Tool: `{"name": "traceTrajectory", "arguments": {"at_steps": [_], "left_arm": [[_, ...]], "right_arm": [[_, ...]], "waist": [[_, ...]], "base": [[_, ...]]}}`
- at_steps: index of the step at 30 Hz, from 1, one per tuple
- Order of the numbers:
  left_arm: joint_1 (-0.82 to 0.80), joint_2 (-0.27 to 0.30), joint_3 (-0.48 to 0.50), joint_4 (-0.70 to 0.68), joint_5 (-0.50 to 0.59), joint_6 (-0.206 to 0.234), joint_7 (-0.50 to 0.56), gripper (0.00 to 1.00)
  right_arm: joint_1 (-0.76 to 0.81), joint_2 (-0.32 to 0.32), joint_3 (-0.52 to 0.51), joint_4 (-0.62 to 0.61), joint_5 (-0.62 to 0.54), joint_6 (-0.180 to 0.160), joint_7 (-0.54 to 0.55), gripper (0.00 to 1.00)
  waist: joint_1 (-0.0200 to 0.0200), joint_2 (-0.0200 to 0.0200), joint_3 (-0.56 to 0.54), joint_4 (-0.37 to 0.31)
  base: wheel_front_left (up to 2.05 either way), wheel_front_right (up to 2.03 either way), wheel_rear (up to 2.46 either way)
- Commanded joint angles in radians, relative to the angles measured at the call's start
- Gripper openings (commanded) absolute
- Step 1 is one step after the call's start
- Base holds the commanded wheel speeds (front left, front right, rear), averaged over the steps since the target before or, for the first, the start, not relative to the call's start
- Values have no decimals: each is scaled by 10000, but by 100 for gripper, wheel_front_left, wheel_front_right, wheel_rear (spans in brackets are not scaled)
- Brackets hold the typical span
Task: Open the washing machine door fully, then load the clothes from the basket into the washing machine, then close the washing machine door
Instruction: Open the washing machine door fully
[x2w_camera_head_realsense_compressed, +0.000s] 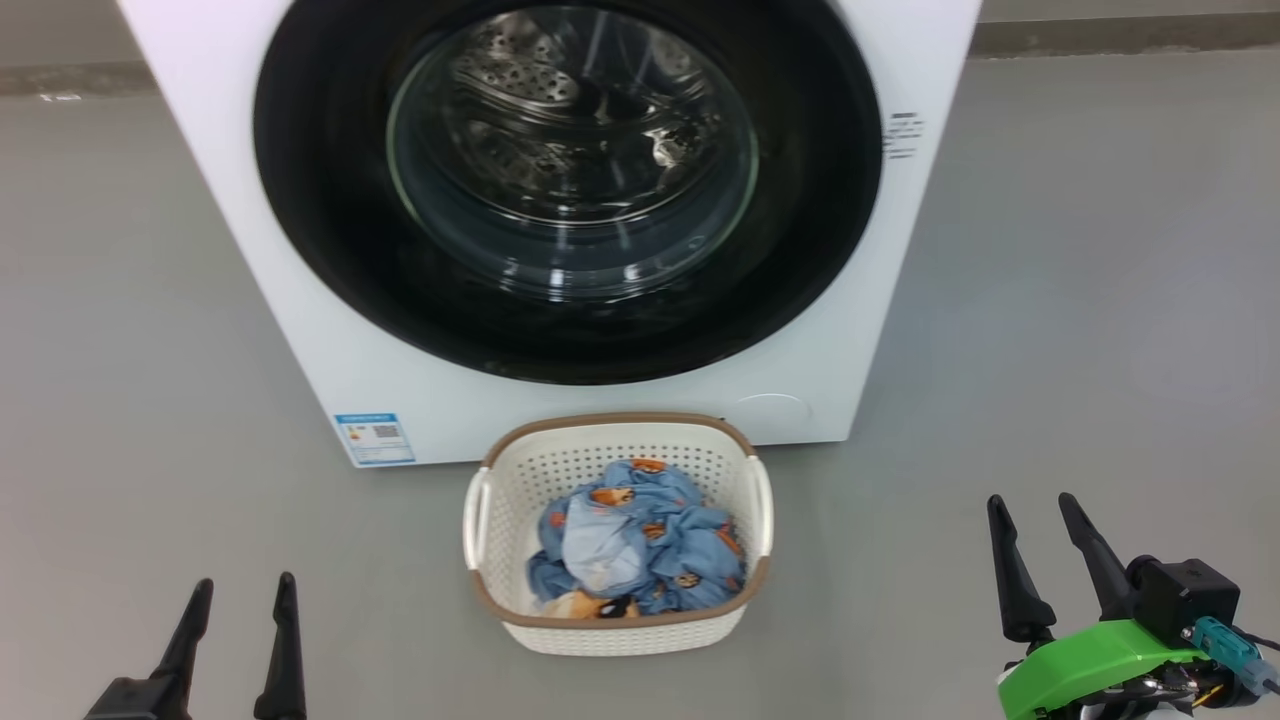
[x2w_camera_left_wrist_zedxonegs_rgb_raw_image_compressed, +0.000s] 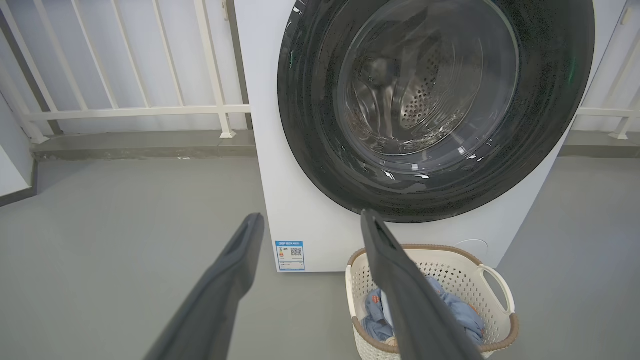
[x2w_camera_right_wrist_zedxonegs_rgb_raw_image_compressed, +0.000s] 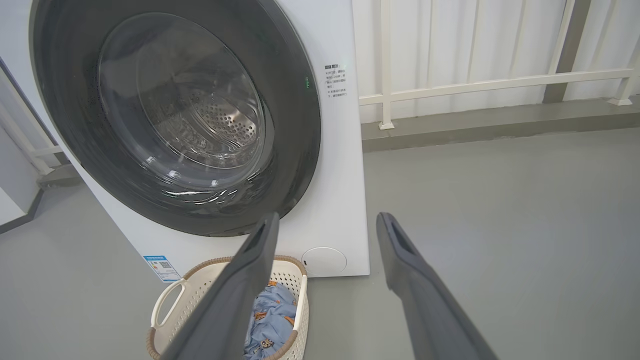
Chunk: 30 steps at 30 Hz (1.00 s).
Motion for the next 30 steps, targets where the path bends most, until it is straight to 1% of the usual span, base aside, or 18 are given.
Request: {"name": "traceTrajectory", "arguments": {"at_steps": [1, 9, 15, 21, 30], "left_arm": [[-371, 142, 347, -284, 87, 60, -124, 100], [-392, 72, 429, -468, -92, 8, -124, 100], [-387, 41, 490, -623, -49, -19, -124, 100], [-343, 19, 463, -791, -17, -58, -124, 100], [-288, 3, 420, -817, -15, -93, -124, 100]], "right_arm": [[-336, -89, 239, -257, 28, -11, -111, 100], [-358, -89, 184, -259, 92, -11, -134, 100], [-407, -89, 133, -334, 123, -11, -168, 100], [-416, -89, 148, -391, 168, -11, -190, 100], [-420, -89, 177, -395, 199, -11, -207, 100]], "waist": [[0, -1, 10, 1], [0, -1, 81, -18], [0, -1, 162, -24], [0, -1, 193, -26], [0, -1, 192, -30]], "base": [[123, 123, -246], [121, 120, -242], [83, 83, -165], [35, 35, -70], [1, 1, -2]]}}
